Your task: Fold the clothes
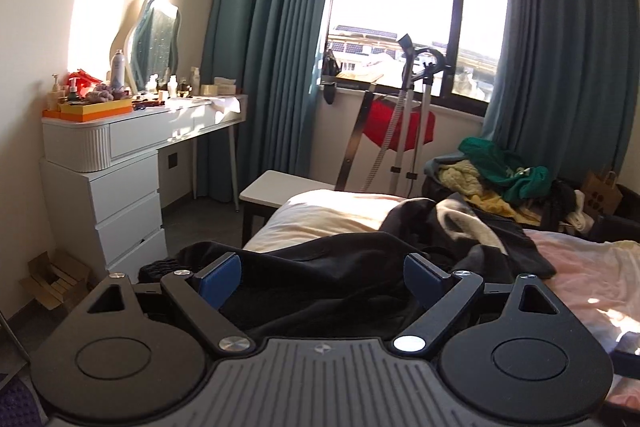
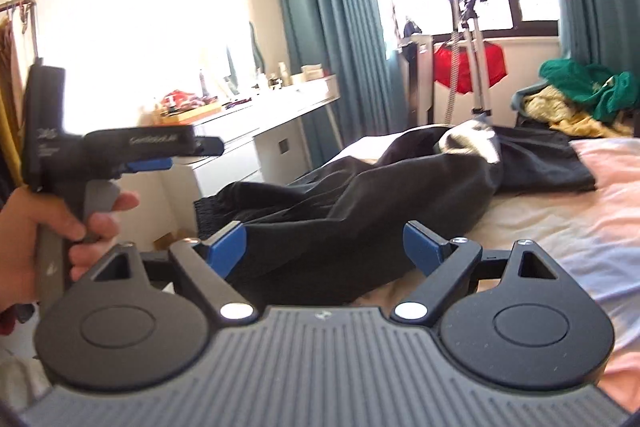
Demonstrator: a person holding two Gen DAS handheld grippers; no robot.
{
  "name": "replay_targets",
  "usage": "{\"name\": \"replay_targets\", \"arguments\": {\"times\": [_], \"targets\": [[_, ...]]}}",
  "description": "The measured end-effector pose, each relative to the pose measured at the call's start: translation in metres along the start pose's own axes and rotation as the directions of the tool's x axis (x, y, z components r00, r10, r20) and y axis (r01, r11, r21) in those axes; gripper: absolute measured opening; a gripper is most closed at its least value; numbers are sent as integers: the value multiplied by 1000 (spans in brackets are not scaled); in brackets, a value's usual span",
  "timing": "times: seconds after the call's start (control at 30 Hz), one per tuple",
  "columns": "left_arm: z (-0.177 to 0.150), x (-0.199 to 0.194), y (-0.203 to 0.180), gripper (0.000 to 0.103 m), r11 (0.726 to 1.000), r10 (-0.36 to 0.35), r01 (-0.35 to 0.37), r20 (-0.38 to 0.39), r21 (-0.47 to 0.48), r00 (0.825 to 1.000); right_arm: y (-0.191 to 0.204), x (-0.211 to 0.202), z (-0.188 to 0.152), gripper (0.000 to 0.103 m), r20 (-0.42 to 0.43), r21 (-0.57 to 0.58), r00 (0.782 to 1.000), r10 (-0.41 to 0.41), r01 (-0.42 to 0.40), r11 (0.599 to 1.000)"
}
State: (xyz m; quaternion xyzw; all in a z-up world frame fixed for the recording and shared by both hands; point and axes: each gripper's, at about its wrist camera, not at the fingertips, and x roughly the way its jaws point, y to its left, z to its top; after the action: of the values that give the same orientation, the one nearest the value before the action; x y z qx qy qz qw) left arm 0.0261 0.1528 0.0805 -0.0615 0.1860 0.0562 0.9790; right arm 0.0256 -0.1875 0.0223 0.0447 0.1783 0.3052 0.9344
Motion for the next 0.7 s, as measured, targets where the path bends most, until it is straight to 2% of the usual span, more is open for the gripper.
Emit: {"name": "replay_targets", "arguments": {"times": [0.13,0.3,0.4,0.47,0.6,0.7], "targets": [[-16,-21,-57,90,997,-82,82,13,9,997,-42,-23,9,87,34,16,992,-119,119,993],[-40,-20,-101,90,991,-125,123,36,45,992,-81,-40,0,87,82,46,973,-215,212,976],[-59,-11,-113,90,988,-144,141,54,57,988,-98,-39,-10,87,100,79,961,-256,249,965],[-70,-1,-113,90,987,-150,147,37,58,988,-104,-36,-18,87,91,99,957,-274,265,959],[-81,16,-111,90,991,-107,107,-4,78,994,-102,-30,-21,87,81,80,950,-301,295,952],[-84,27,-109,90,993,-99,101,-36,59,994,-100,-27,-20,87,88,79,948,-304,298,951]]}}
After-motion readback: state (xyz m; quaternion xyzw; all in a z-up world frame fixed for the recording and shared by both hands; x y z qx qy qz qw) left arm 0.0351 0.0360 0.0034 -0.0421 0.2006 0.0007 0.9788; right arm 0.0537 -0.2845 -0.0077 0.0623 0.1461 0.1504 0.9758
